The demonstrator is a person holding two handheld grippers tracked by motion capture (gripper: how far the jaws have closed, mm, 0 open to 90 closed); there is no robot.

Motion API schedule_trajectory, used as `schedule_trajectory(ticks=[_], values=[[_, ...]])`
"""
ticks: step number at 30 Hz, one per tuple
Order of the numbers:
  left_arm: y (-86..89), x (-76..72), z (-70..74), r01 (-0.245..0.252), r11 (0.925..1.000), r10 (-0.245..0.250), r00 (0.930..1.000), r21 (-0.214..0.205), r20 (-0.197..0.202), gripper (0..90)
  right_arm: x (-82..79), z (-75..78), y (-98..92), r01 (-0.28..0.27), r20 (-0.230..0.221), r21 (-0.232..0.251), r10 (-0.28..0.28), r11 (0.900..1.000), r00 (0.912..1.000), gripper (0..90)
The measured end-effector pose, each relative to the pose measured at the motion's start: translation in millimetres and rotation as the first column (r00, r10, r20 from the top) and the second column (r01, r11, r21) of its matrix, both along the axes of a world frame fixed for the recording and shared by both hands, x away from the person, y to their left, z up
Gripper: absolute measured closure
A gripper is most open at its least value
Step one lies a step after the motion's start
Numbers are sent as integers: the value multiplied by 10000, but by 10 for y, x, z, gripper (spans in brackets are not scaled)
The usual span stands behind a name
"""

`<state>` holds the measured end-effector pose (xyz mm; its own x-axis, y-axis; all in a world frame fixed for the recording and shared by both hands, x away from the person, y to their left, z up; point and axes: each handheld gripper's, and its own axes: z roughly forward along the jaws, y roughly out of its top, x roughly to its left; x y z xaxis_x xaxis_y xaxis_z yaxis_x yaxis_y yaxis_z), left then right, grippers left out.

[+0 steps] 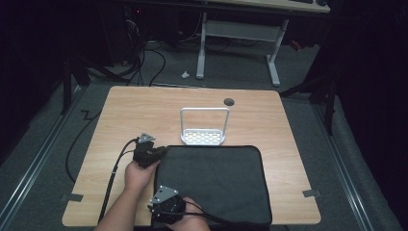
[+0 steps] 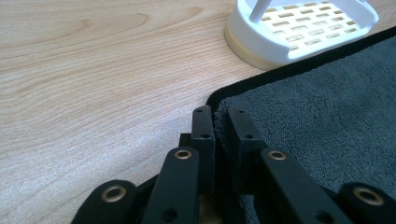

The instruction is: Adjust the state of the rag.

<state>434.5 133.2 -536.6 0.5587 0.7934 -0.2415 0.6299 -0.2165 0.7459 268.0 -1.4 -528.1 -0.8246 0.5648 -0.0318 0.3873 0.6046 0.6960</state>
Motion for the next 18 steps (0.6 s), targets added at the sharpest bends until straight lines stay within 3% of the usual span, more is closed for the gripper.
schedule_trajectory(ticks=[5, 11, 15, 18], values=[[4, 1, 0, 6, 10000, -6, 10000, -32, -30, 822, -37, 6, -25, 79, 397, -225, -70, 9997, 9992, 810], [24, -19, 7, -53, 9998, 51, 10000, -217, -84, 829, -80, 115, -113, 98, 580, 398, -121, 9992, 9982, 832], [112, -37, 23, -488, 9939, 468, 9987, -993, -223, 836, -116, 210, -117, 104, 1101, 783, -190, 9969, 9937, 834], [203, -66, 49, -671, 9913, 657, 9977, -1130, -164, 837, -121, 264, -79, 77, 1189, 1086, -207, 9941, 9927, 835]])
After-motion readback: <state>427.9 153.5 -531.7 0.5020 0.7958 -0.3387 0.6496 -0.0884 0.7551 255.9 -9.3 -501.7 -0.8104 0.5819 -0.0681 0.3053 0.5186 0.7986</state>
